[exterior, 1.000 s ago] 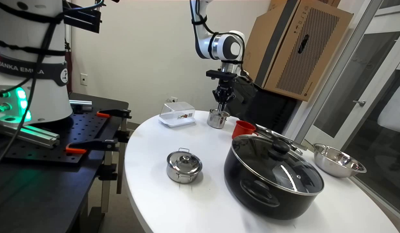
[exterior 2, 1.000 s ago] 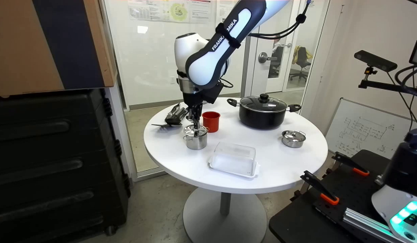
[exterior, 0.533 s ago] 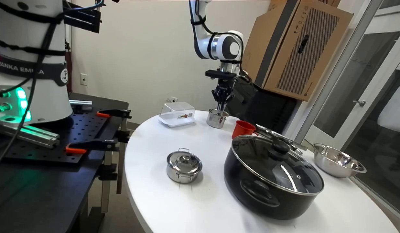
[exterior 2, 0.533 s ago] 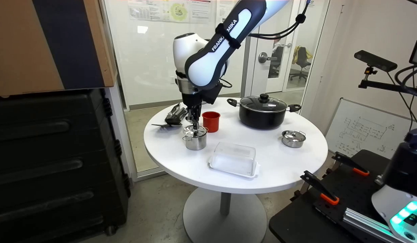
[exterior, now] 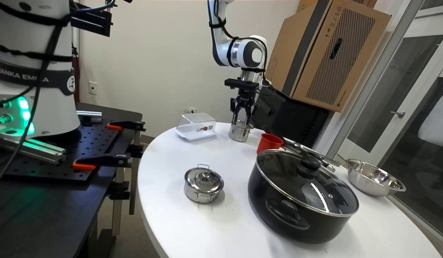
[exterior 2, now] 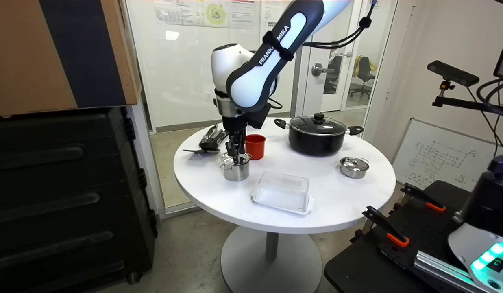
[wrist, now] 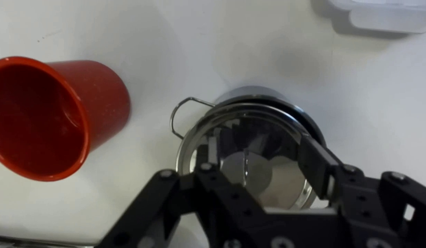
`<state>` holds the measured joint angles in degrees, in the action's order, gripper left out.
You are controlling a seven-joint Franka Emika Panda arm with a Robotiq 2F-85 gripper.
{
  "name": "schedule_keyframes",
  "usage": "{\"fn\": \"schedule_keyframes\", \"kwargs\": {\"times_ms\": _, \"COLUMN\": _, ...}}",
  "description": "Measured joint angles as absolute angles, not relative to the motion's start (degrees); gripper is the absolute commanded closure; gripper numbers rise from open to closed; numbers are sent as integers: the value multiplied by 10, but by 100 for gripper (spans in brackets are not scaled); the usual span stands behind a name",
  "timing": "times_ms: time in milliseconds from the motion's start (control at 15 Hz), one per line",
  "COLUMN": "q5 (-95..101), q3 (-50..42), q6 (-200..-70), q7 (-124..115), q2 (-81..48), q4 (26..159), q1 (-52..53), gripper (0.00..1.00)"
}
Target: Put the silver lid on top of the pot on the left
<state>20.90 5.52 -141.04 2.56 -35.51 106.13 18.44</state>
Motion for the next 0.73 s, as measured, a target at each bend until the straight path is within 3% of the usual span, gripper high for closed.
{"fn": "schedule_keyframes", "kwargs": {"times_ms": 67, "q5": 209, "q3": 56, "q6": -1417, "q7": 26, "q2": -351, "q4": 1068, "q1": 184, "gripper": 0}}
{"fn": "schedule_keyframes", "kwargs": {"times_ms": 733, "q5": 231, "q3": 62, "q6": -1437, "q7": 37, "q2": -285, "q4": 1147, "q1": 189, "gripper": 0}}
